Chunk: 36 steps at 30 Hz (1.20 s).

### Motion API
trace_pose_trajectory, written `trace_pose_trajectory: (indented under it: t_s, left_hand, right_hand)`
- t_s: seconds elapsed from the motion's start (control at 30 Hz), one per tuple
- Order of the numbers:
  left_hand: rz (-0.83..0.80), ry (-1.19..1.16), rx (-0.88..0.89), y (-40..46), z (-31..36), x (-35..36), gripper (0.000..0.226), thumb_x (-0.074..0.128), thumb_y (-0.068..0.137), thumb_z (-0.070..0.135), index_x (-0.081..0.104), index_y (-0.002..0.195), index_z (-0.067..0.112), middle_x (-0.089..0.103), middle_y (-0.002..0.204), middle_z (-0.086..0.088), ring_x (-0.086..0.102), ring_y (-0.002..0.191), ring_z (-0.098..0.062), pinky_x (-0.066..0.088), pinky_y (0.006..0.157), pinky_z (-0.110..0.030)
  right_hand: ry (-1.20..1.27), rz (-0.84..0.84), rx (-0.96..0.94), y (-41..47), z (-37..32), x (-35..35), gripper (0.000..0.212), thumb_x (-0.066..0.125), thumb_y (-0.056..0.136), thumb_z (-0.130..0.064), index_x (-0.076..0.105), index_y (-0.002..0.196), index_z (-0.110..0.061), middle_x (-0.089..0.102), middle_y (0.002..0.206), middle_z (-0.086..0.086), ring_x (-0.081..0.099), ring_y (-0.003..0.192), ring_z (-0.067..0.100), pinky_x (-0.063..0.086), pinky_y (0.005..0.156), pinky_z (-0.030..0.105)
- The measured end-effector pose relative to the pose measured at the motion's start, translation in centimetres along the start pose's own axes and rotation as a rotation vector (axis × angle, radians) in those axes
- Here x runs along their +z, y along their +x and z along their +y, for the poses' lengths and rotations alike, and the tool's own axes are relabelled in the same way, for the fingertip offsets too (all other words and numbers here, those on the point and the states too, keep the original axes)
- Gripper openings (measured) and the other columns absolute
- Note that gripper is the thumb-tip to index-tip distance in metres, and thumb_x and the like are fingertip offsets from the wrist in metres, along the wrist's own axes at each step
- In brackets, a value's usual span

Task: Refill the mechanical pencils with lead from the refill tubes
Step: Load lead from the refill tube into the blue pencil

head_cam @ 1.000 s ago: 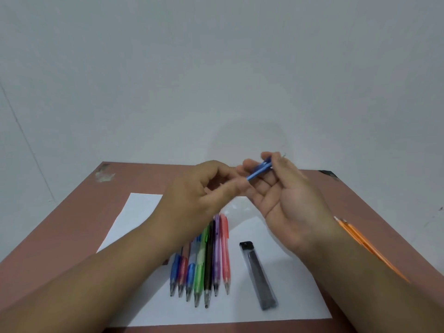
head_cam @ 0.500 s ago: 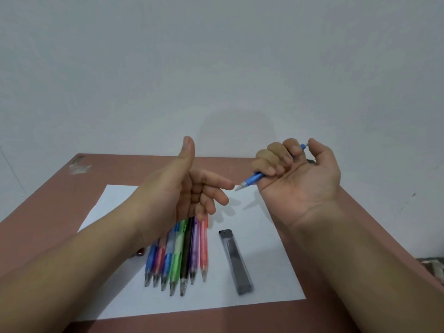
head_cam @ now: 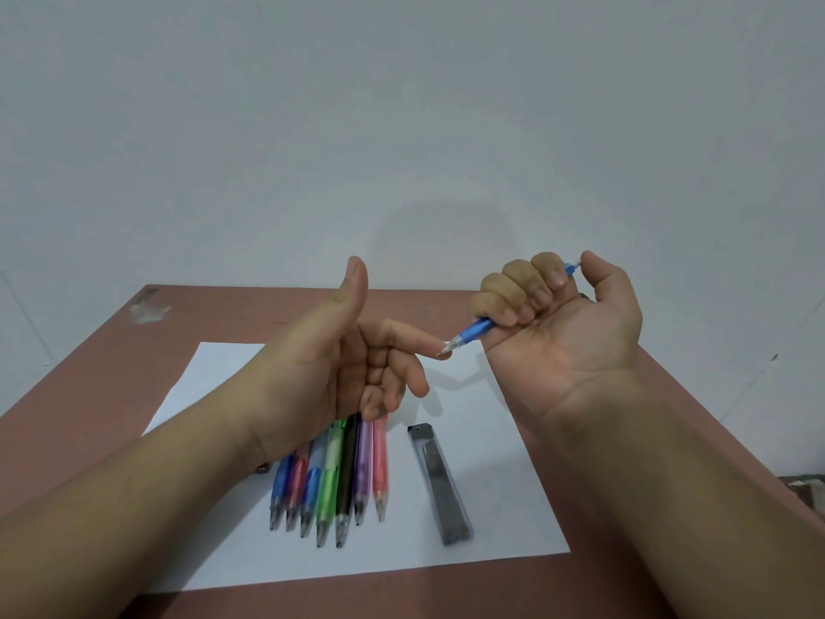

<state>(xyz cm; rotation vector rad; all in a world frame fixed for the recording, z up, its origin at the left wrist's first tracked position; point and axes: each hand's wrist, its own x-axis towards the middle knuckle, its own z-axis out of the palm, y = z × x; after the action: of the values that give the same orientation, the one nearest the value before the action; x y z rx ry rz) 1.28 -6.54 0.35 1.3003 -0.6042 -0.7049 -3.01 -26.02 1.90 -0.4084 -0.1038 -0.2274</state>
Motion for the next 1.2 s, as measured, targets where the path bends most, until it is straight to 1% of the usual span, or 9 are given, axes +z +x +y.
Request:
trace_pose_trajectory:
  t_s: [0.17, 0.5, 0.8, 1.2]
  left_hand:
    - [-0.017, -0.007, 0.019, -0.02, -0.06, -0.13, 0.094, 0.026, 0.081, 0.078, 0.077, 0.102, 0.002, 0.068, 0.080, -0.018, 0.053, 0.056, -0.020, 0.041, 0.051, -0.027]
    - [-0.031, -0.010, 0.037, -0.09, -0.11, -0.17, 0.093, 0.028, 0.082, 0.075, 0.075, 0.106, -0.001, 0.067, 0.081, -0.018, 0.052, 0.054, -0.019, 0.039, 0.052, -0.030]
    - [-0.035, -0.013, 0.041, -0.22, -0.15, -0.26, 0.090, 0.030, 0.083, 0.074, 0.076, 0.106, 0.000, 0.066, 0.080, -0.017, 0.051, 0.055, -0.020, 0.041, 0.051, -0.026]
    - [-0.040, -0.002, 0.053, -0.20, -0.29, -0.42, 0.086, 0.030, 0.085, 0.071, 0.076, 0.107, 0.002, 0.066, 0.081, -0.017, 0.049, 0.059, -0.023, 0.039, 0.053, -0.029]
  right_hand:
    - [0.019, 0.000, -0.010, -0.02, -0.04, -0.08, 0.036, 0.033, 0.093, -0.036, 0.033, 0.063, -0.016, 0.025, 0.061, -0.002, 0.023, 0.049, 0.016, 0.026, 0.049, 0.027]
    - [0.034, -0.002, -0.008, -0.05, 0.01, -0.03, 0.040, 0.037, 0.093, -0.041, 0.034, 0.063, -0.016, 0.026, 0.060, -0.003, 0.025, 0.049, 0.015, 0.026, 0.050, 0.026]
    - [0.032, 0.006, -0.023, -0.10, -0.09, 0.04, 0.036, 0.033, 0.093, -0.036, 0.033, 0.063, -0.016, 0.026, 0.060, -0.002, 0.024, 0.049, 0.016, 0.025, 0.050, 0.027]
    - [0.014, -0.001, -0.026, -0.26, -0.03, 0.24, 0.039, 0.037, 0.093, -0.041, 0.033, 0.063, -0.016, 0.024, 0.060, -0.003, 0.024, 0.049, 0.015, 0.025, 0.049, 0.026]
